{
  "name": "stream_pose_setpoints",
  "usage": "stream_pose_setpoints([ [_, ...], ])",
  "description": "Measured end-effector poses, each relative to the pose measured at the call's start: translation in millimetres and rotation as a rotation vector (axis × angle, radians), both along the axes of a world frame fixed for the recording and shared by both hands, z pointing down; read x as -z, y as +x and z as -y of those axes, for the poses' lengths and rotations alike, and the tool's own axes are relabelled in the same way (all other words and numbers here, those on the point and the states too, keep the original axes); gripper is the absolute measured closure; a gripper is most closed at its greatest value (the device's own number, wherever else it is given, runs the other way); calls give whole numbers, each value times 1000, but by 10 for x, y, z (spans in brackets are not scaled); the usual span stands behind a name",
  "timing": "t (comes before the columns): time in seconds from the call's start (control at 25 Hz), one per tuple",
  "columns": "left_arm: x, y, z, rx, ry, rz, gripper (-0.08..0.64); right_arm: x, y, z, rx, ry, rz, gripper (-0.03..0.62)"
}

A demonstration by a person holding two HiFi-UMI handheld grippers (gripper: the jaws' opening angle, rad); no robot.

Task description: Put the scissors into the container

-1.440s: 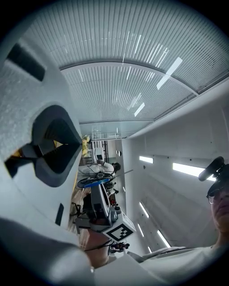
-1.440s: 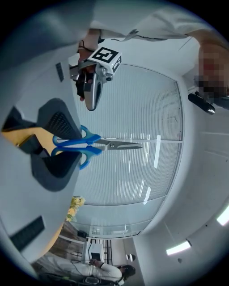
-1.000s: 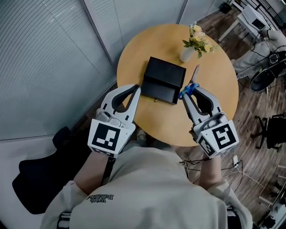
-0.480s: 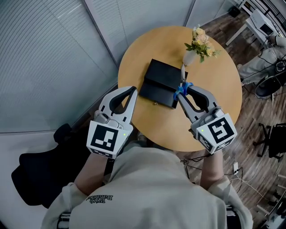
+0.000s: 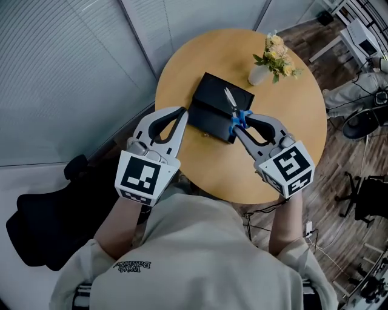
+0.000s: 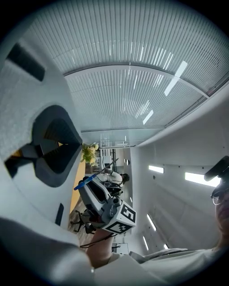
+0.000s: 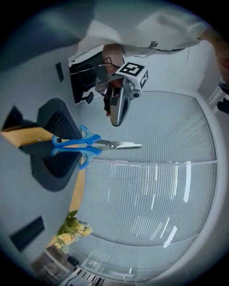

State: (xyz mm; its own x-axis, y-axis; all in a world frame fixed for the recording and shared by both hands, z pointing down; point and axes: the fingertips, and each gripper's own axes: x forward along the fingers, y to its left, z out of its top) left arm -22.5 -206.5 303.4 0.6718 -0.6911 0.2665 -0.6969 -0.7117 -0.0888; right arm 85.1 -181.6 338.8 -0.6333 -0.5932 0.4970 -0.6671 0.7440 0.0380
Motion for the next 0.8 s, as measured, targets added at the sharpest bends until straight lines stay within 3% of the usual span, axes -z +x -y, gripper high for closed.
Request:
stream_pose_setpoints([
  [0.24, -195, 31, 108, -12, -32, 6, 538, -280, -89, 136, 96, -82, -61, 495],
  [0.8, -924, -9, 427, -11, -163, 22, 538, -1022, -271, 465, 181, -213, -247, 495],
])
